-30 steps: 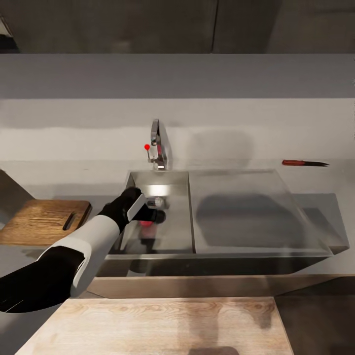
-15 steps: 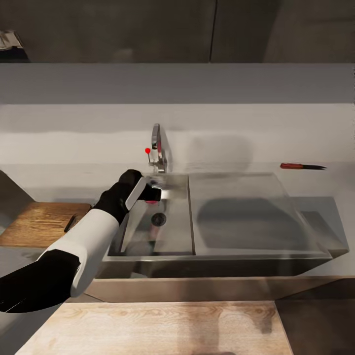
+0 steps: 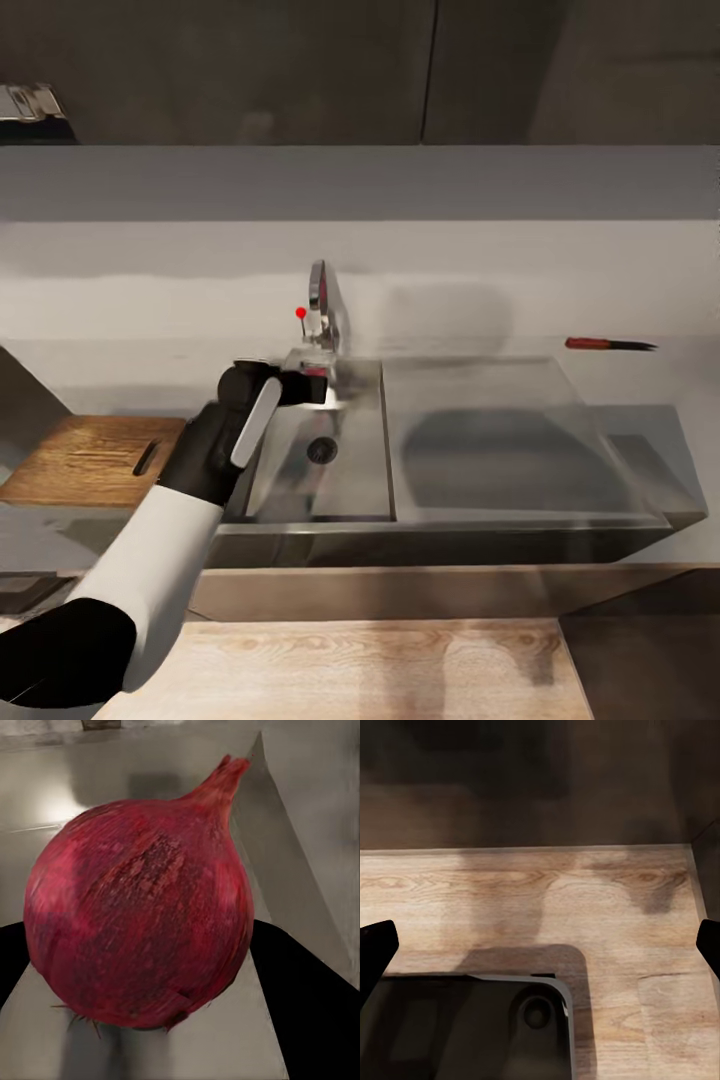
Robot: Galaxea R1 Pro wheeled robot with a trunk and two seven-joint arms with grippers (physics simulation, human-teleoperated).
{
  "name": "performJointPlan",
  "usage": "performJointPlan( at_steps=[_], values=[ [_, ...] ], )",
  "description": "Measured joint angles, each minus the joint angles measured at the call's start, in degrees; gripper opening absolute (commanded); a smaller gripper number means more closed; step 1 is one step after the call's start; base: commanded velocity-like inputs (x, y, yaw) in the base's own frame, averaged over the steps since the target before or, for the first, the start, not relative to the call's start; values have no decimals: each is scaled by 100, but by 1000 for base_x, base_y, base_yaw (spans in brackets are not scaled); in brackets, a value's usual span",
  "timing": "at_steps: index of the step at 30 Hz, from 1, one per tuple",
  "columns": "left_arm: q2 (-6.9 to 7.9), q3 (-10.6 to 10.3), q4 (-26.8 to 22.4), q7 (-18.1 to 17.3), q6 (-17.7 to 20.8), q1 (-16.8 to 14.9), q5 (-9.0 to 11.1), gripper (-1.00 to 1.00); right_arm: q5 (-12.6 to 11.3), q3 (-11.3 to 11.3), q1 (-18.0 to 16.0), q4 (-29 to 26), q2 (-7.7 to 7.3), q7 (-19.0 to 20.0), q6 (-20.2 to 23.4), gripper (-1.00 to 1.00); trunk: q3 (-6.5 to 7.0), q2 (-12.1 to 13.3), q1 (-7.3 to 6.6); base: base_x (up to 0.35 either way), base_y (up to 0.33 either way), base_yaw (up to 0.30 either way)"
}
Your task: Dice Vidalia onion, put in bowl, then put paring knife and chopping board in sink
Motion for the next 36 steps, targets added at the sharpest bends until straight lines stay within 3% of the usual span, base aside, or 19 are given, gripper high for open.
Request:
performJointPlan(
  at_steps=[11,17,28,36],
  values=[
    [425,3,-1643,1,-13,912,-40,-100,2,0,0,120,-5,13,-5,100,99,0,0,0,0,0],
    [583,15,-1842,0,-14,1035,-38,-100,-1,0,0,175,-6,14,-9,100,154,1,3,-118,72,0],
    [610,23,-1956,-1,-7,1047,-24,-100,6,0,-1,187,-9,14,-10,100,254,1,3,-229,206,0],
    [610,24,-1973,-3,-6,1047,-22,-100,7,0,-1,190,-13,13,-10,100,326,1,1,-62,290,0]
  ],
)
